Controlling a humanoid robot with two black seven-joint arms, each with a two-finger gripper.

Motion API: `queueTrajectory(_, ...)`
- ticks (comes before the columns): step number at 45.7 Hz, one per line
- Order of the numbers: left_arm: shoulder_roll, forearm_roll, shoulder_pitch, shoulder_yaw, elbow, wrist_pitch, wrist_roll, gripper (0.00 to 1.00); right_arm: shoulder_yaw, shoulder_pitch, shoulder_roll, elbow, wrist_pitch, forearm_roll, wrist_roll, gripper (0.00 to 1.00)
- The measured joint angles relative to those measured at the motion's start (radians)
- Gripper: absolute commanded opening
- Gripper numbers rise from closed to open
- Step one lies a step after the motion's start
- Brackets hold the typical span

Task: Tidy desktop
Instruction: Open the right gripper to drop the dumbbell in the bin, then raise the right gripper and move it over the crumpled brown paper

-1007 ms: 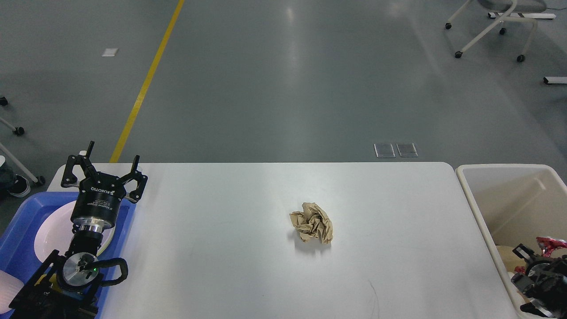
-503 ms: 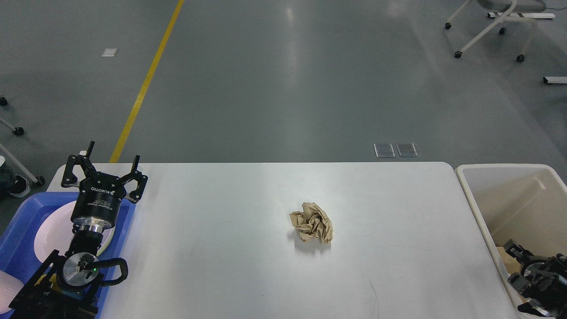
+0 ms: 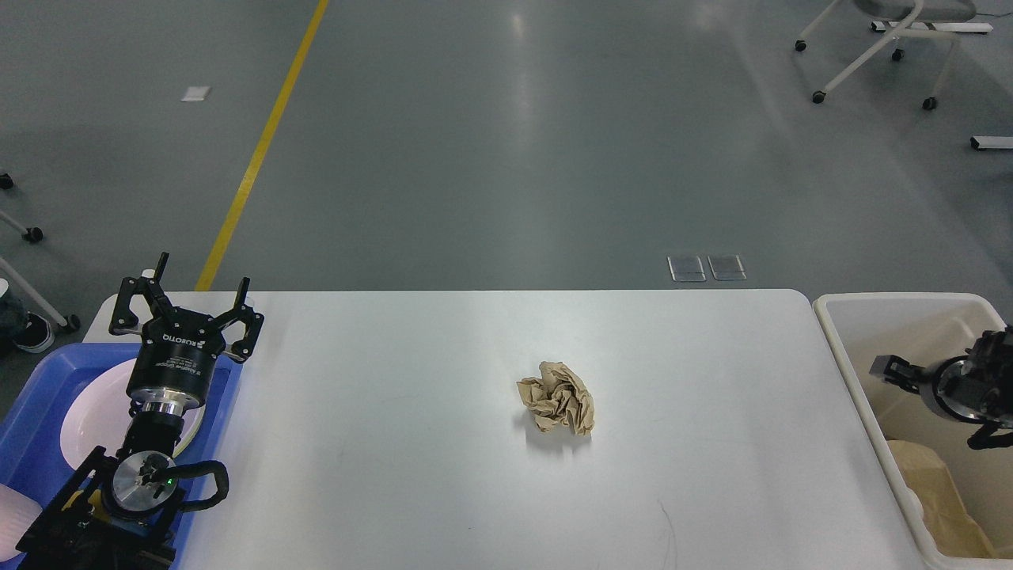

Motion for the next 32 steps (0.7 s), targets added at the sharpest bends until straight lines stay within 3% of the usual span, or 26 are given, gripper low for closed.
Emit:
queueTrajectory(6,0.000,0.000,0.000,0.000,0.000,0.000,0.000,0.96,-0.095,0.187,-0.020,0.172,0.068,-0.062,-0.001,1.00)
queueTrajectory(11,0.000,0.000,0.000,0.000,0.000,0.000,0.000,0.96,-0.228,0.383,0.041,0.263,0.235,-0.066,-0.001,1.00)
queueTrajectory(21,0.000,0.000,0.000,0.000,0.000,0.000,0.001,0.96,-0.308,0.744,0.111,0.380,0.620,0.055,-0.001,1.00)
queueTrajectory(27,0.000,0.000,0.000,0.000,0.000,0.000,0.000,0.96,-0.370,0.915,0.188,0.451,0.781,0.152,-0.001,1.00)
queueTrajectory(32,0.000,0.000,0.000,0.000,0.000,0.000,0.000,0.96,-0.392,1.054,0.249,0.562,0.835,0.177,-0.002,1.00)
